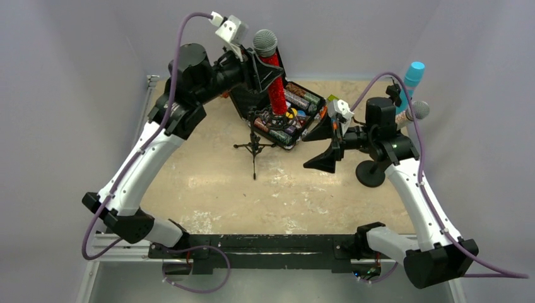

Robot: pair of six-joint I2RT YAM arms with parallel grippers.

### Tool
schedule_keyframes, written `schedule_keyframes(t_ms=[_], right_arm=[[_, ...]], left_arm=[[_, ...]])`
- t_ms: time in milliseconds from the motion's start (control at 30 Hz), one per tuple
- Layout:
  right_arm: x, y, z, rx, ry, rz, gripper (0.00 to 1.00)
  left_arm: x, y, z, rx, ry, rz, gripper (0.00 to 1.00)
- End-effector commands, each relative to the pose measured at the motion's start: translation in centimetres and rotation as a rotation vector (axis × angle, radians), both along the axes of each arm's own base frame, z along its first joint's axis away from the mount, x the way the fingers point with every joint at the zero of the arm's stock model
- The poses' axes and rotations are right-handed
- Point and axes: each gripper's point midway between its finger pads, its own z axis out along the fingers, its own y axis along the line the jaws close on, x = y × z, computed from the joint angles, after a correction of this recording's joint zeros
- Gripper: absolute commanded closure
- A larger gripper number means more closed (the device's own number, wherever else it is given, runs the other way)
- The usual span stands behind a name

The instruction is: Attach the microphones to the stand

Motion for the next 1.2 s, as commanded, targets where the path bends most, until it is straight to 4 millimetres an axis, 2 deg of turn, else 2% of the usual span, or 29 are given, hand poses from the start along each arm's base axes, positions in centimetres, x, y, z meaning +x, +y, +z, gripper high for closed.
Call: schedule_keyframes(t_ms=[0,133,300,600,833,1167], right_arm=[[0.5,0.1,-0.4,0.016,-0.102,0.002,0.07],[0.7,0.1,-1.4,0.017,-0.089,0.009,0.07],[0.6,0.2,-1.6,0.021,-0.090,0.015,0.07],[0.9,0.2,-1.8,0.019,-0.080,0.015,0.07],[0.9,0.2,-1.9,0.016,-0.079,0.013,0.07],[1.6,0.3,-2.1,0.001,-0.064,0.007,0.07]], left_arm=[[1.9,0.5,2.1,-0.005,-0.107,0.065,1.00],[3.1,-0.2,1.3,-0.003,-0.136,0.069,1.00],[4.2,-0.2,0.5,-0.004,-0.132,0.087,1.00],[4.1,-0.3,-3.0,0.029,-0.071,0.063,1.00],[3.7,0.0,-4.6,0.033,-0.046,0.060,1.00],[1.7,0.4,-3.8,0.018,-0.060,-0.007,1.00]])
